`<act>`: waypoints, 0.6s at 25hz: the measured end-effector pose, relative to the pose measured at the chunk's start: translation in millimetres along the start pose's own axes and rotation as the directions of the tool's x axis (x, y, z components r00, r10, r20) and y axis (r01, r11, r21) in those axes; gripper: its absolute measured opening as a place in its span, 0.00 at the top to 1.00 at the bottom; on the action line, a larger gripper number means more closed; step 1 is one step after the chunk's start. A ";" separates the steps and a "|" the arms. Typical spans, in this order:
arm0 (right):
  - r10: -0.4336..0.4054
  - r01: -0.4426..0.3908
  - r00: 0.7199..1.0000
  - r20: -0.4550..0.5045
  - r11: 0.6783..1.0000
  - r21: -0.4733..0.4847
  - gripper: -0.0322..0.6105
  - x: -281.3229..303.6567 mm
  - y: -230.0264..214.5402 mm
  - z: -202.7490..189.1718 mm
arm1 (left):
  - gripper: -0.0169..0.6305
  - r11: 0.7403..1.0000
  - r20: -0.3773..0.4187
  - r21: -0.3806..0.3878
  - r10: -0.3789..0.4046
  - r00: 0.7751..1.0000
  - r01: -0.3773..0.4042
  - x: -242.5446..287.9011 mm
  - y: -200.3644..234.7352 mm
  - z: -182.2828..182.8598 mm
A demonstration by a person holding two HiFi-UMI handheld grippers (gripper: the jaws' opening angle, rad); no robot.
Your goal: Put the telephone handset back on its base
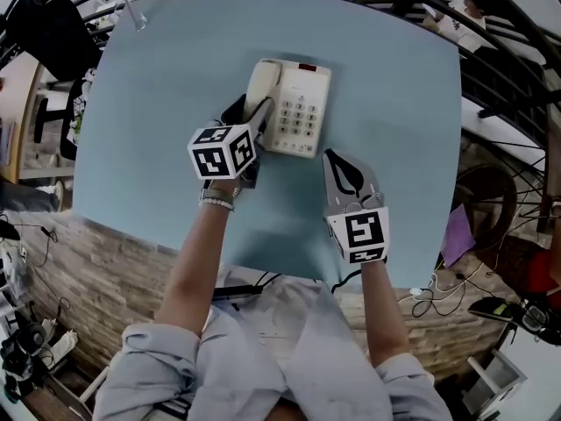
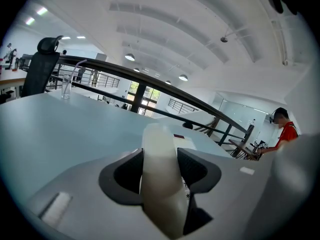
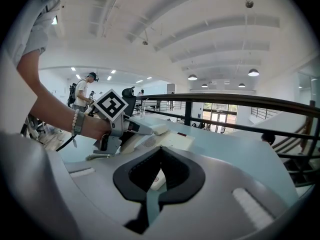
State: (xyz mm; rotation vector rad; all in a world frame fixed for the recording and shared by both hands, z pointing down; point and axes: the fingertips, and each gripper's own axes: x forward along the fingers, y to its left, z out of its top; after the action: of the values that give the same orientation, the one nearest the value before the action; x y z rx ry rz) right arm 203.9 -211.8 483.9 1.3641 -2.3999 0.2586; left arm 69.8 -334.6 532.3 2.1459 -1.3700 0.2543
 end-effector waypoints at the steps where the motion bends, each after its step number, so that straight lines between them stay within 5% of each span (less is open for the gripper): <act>1: 0.000 0.000 1.000 -0.002 1.000 0.001 0.94 0.6 -0.8 -1.2 | 0.64 1.000 -0.002 -0.001 0.004 1.000 -0.004 2.2 1.0 -0.8; 15: -0.004 0.004 1.000 -0.002 1.000 0.022 0.94 3.7 -3.3 -3.6 | 0.64 0.995 0.017 0.082 0.062 0.998 -0.064 16.4 -0.7 -1.4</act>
State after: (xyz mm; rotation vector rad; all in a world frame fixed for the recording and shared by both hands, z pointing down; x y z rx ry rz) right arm 205.9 -215.2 488.6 1.3770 -2.3992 0.2858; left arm 78.1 -346.2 540.6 2.1777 -1.4607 0.3258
